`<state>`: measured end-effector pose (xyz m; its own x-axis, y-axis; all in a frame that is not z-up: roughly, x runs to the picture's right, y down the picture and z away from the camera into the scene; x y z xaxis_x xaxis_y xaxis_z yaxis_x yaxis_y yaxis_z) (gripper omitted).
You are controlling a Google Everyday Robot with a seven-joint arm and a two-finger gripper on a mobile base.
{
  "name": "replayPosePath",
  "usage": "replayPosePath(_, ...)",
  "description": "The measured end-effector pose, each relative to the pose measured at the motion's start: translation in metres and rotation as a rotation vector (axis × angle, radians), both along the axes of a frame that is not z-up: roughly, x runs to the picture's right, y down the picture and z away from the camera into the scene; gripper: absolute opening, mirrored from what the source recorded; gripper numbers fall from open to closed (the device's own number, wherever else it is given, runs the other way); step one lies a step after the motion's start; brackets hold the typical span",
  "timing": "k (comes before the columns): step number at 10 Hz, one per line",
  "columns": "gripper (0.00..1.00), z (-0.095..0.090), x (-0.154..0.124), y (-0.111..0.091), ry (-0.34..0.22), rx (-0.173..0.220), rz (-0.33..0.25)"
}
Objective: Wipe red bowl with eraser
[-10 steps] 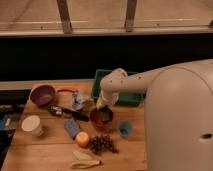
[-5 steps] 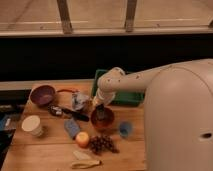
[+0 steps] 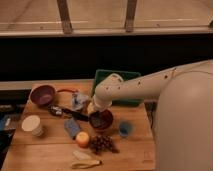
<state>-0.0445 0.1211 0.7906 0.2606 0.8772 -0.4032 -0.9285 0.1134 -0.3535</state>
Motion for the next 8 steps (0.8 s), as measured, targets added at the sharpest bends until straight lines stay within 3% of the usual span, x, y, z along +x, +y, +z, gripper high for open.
replayPosePath(3, 0.00, 0.004, 0.019, -0.004, 0.050, -0.003, 0.000)
replayPosePath(5, 0.00, 0.022, 0.031, -0.007, 0.089, -0.021, 0.003)
replayPosePath(8, 0.00, 0.037, 0.036, -0.015, 0.097, -0.025, 0.003)
